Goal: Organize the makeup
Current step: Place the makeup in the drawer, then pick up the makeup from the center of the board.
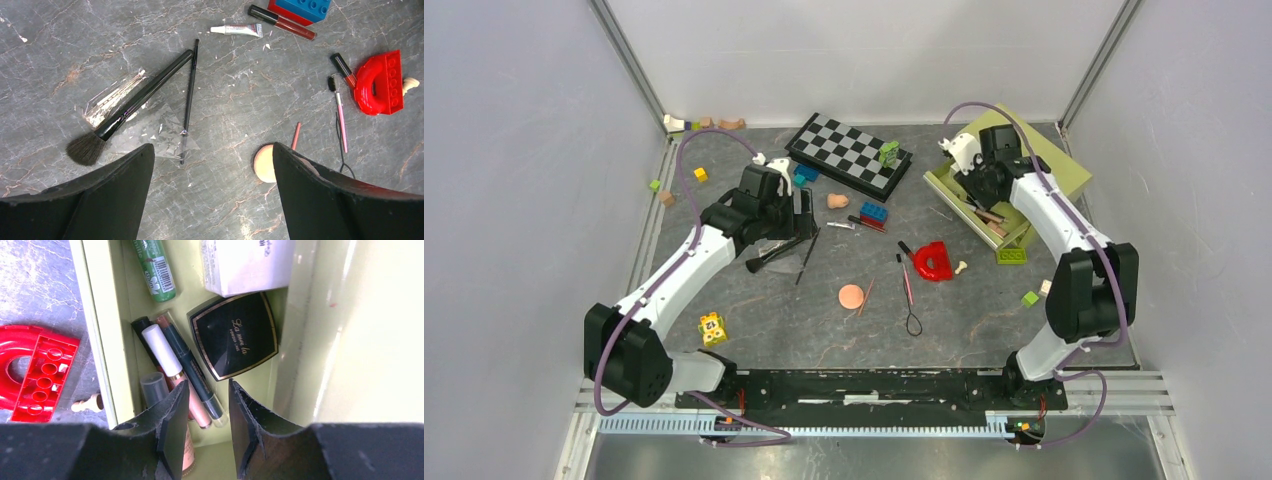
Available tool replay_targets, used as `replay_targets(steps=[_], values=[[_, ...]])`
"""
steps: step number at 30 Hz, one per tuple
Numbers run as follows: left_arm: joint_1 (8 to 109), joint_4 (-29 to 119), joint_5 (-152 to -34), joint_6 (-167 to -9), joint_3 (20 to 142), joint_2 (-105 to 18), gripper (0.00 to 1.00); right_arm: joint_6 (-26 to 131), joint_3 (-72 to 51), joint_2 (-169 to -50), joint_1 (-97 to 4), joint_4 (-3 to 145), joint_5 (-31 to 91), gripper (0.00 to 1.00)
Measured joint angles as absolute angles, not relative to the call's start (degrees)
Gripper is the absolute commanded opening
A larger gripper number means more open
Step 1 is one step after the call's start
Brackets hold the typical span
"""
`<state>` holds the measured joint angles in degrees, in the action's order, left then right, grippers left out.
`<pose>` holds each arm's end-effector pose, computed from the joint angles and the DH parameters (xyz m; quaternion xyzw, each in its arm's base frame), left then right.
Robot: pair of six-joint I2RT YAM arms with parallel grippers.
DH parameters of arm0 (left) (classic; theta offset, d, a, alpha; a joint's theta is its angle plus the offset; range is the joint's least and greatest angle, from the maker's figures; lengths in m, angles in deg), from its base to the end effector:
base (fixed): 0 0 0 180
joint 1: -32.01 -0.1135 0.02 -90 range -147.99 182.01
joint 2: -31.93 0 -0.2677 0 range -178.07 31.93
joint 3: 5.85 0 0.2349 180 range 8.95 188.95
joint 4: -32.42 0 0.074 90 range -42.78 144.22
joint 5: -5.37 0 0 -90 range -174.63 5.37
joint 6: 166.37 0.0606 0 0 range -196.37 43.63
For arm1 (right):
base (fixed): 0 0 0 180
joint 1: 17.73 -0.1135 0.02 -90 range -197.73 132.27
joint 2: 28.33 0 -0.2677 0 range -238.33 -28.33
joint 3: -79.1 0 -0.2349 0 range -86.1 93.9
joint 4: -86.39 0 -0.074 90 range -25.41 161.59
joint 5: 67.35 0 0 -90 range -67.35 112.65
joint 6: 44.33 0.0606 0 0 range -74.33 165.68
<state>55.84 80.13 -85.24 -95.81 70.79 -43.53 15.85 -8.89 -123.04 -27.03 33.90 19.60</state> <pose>0.2561 -0.1138 0.2798 0.0375 0.9281 -0.1411 0.3424 0.3493 0.0539 0.2588 -0.3119 0.9015 -0.0782 0.2897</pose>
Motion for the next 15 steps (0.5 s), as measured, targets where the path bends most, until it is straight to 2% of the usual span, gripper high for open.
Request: replay_targets(steps=[8, 15], values=[[55.32, 80.13, -85.19, -95.81, 70.79, -43.51, 0.94, 17.64, -5.72, -119.44, -27.03, 32.43, 18.66, 0.43], [55.10, 80.13, -85.15, -95.81, 70.77, -43.40, 0.97, 27.24, -5.46, -112.53, -27.05, 35.03, 18.13, 0.45]])
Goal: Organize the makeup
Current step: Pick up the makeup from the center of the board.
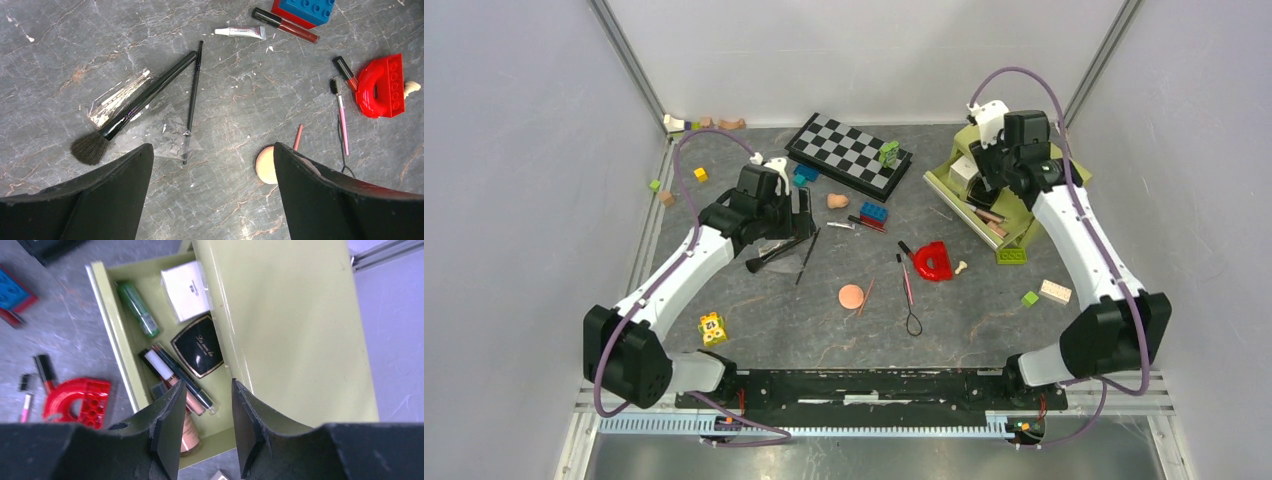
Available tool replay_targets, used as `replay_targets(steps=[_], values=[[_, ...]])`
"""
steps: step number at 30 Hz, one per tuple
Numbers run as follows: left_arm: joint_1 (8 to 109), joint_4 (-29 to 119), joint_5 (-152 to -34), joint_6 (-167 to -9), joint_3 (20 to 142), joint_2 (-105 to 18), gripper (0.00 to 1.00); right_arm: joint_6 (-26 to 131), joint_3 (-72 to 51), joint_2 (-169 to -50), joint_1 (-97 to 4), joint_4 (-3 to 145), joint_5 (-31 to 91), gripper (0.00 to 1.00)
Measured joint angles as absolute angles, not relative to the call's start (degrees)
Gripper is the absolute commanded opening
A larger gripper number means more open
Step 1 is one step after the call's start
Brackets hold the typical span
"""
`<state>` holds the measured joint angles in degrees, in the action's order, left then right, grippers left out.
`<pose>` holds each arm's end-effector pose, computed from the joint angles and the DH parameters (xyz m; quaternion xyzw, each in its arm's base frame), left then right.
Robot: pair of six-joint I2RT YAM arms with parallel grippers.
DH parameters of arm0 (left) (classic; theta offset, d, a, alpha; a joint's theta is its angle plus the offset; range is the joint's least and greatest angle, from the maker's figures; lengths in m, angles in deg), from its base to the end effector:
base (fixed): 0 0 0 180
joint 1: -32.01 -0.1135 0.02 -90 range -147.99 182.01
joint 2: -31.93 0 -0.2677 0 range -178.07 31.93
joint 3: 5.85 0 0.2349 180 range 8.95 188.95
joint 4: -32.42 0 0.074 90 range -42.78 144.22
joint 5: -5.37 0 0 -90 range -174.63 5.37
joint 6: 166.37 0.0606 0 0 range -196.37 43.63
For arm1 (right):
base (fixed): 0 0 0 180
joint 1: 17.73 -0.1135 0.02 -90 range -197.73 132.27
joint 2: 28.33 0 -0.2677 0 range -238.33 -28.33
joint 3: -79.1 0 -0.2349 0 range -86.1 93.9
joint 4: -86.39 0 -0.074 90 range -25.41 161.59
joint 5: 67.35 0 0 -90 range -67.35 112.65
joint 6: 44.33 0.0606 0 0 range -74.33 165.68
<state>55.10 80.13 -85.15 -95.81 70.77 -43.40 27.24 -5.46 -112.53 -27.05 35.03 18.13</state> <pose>0.2572 -0.1102 0.2803 0.0313 0.9280 -0.1386 0.3444 0.3226 0.0481 0.3390 -0.2011 0.8836 -0.0691 0.4172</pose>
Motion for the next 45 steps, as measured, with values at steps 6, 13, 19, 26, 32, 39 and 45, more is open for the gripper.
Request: replay_targets(steps=[6, 13, 19, 26, 32, 39, 45], values=[[54.99, 80.67, -82.85, -95.75, 70.07, -40.82, 1.00, 35.63, -11.34, -103.75, -27.60, 40.35, 23.21, 0.47], [54.97, 82.66, -81.67, -95.86, 70.07, -37.54, 1.00, 45.12, -21.85, -91.72, -28.01, 45.53, 26.96, 0.55], [54.97, 84.65, -81.61, -96.69, 70.05, -35.16, 1.00, 48.00, -25.26, -87.57, -28.01, 45.02, 27.86, 0.65], [54.97, 85.79, -80.12, -96.71, 70.02, -34.63, 1.00, 49.03, -31.42, -85.28, -28.01, 41.81, 28.49, 0.71], [54.95, 86.40, -78.96, -96.67, 69.85, -33.13, 1.00, 50.89, -33.96, -82.72, -28.67, 42.05, 30.20, 0.72], [54.95, 87.23, -77.19, -96.19, 69.83, -33.06, 1.00, 53.99, -33.61, -86.17, -42.94, 43.71, 23.42, 0.68], [54.95, 87.23, -75.64, -95.44, 67.97, -33.06, 1.00, 56.05, -32.93, -96.25, -52.52, 46.31, 21.11, 0.67]])
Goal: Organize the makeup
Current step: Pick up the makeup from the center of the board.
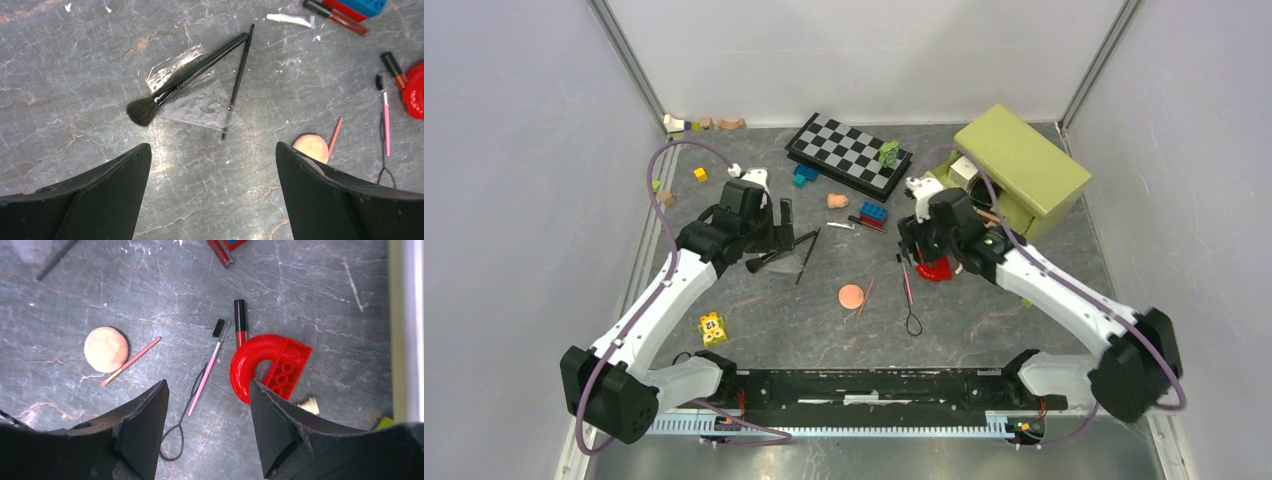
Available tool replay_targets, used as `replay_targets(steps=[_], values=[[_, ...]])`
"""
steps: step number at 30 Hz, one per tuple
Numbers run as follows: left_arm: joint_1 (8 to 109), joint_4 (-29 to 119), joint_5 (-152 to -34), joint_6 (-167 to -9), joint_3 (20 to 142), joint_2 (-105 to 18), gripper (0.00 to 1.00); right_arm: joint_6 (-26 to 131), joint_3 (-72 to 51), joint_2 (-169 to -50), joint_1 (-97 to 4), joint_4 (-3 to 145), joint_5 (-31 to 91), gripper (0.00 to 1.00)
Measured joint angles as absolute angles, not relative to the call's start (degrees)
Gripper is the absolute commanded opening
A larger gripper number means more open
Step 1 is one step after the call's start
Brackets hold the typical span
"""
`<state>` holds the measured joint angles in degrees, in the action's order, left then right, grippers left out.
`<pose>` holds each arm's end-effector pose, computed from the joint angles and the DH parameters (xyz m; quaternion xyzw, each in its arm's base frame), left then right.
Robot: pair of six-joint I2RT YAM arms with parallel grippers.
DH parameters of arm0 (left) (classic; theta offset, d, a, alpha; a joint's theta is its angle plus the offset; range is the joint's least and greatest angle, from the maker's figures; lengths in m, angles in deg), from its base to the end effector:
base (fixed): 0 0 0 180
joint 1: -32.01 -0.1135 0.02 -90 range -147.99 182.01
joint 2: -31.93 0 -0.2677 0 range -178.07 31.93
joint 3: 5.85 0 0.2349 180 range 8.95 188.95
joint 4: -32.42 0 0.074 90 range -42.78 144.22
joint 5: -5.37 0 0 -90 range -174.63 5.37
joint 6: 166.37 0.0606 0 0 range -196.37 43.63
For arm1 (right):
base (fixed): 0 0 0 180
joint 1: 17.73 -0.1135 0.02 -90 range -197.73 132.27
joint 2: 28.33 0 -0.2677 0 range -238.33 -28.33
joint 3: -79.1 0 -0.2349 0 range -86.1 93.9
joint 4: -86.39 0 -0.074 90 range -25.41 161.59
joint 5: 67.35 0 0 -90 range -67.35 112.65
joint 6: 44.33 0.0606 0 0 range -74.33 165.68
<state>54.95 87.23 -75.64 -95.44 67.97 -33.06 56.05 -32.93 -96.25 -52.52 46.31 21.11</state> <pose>0.2173 -0.0817 0.2959 0.0019 0.9247 -0.0661 0.3748 0.2123 0.1455 0.2752 -0.1861 0.8871 0.1510 0.3946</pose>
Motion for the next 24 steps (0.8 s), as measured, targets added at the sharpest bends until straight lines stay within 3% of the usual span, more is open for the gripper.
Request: replay_targets(steps=[4, 12, 24], values=[[54.95, 86.86, -75.42, -94.61, 65.50, -33.06, 1.00, 53.71, -28.03, -107.07, -53.41, 44.94, 21.00, 0.64], [54.95, 86.09, -75.40, -94.04, 64.95, -33.06, 1.00, 47.17, -16.49, -123.98, -52.98, 41.46, 18.70, 0.48], [54.95, 86.07, -75.55, -93.08, 64.95, -33.06, 1.00, 40.18, -11.42, -133.86, -49.11, 37.88, 21.22, 0.35]])
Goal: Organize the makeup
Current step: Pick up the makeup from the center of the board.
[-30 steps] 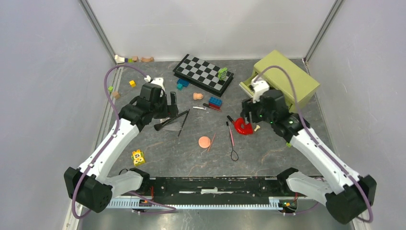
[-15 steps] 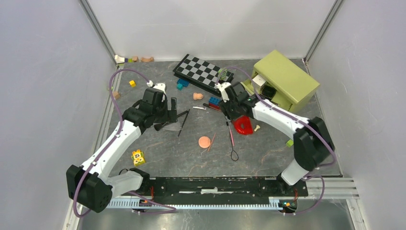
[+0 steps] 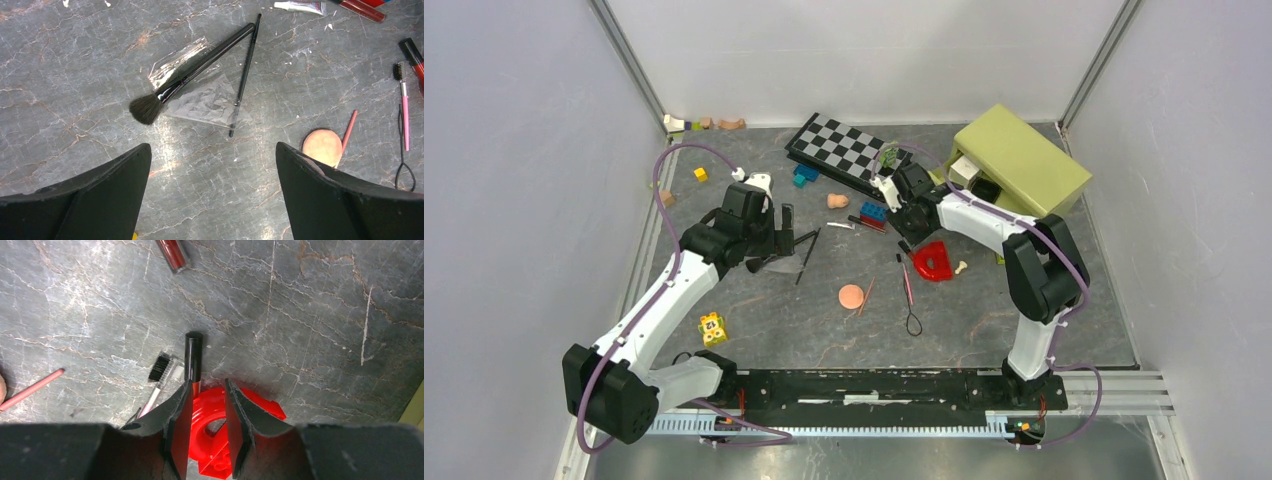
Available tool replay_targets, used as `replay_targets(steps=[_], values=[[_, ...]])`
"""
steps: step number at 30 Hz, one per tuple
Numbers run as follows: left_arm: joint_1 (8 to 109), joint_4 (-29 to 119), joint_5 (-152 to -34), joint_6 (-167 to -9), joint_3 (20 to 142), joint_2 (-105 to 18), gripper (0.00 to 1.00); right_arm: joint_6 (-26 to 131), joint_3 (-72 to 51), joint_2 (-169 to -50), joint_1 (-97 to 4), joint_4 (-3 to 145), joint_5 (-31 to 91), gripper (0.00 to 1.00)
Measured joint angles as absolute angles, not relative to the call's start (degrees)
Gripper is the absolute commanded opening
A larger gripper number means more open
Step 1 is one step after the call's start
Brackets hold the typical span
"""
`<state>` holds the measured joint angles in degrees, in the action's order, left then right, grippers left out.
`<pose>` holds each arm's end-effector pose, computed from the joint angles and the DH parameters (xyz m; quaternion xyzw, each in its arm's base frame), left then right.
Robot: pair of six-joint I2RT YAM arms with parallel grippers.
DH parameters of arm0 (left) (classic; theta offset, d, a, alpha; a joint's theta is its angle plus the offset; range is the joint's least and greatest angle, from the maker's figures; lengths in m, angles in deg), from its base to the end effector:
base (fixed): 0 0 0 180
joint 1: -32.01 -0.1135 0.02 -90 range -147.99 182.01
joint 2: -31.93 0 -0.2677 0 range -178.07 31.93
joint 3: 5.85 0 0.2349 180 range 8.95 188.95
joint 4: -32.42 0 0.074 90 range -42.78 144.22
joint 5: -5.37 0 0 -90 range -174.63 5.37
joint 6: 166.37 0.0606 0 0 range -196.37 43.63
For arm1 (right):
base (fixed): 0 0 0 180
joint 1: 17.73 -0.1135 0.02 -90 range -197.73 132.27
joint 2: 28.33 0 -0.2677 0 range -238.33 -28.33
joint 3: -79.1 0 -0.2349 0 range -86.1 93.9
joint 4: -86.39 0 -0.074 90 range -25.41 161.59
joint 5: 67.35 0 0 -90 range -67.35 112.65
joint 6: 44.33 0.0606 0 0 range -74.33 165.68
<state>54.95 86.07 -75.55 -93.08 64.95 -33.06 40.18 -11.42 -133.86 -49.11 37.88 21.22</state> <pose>0.2159 -0.0810 0.2807 0.0221 0.9303 -0.0521 0.3623 0.3211 0.1941 0.1850 -0.3058 0.9262 0.0375 0.2173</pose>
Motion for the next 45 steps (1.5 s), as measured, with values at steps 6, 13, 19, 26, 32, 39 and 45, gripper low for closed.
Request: replay_targets(steps=[6, 13, 19, 26, 32, 39, 45], values=[[54.88, 86.07, -75.57, -92.91, 64.95, -33.06, 1.00, 38.71, -11.42, -134.19, -47.93, 37.90, 23.58, 0.34], [54.86, 86.07, -75.57, -92.91, 64.95, -33.08, 1.00, 37.90, -11.42, -135.48, -48.06, 37.94, 25.78, 0.31], [54.86, 86.07, -75.57, -92.91, 64.95, -33.17, 1.00, 37.62, -11.55, -137.32, -48.06, 37.94, 26.33, 0.31], [54.86, 86.07, -75.57, -92.89, 64.95, -33.17, 1.00, 37.21, -11.90, -138.28, -48.06, 38.12, 26.29, 0.28], [54.86, 86.07, -75.57, -92.89, 64.95, -33.37, 1.00, 36.99, -11.95, -138.74, -48.06, 38.38, 26.37, 0.22], [54.86, 86.07, -75.57, -92.86, 64.95, -33.58, 1.00, 36.88, -11.95, -138.74, -47.97, 38.51, 27.21, 0.18], [54.86, 86.07, -75.60, -92.86, 64.95, -33.58, 1.00, 37.07, -11.95, -138.63, -47.84, 38.88, 30.00, 0.18]])
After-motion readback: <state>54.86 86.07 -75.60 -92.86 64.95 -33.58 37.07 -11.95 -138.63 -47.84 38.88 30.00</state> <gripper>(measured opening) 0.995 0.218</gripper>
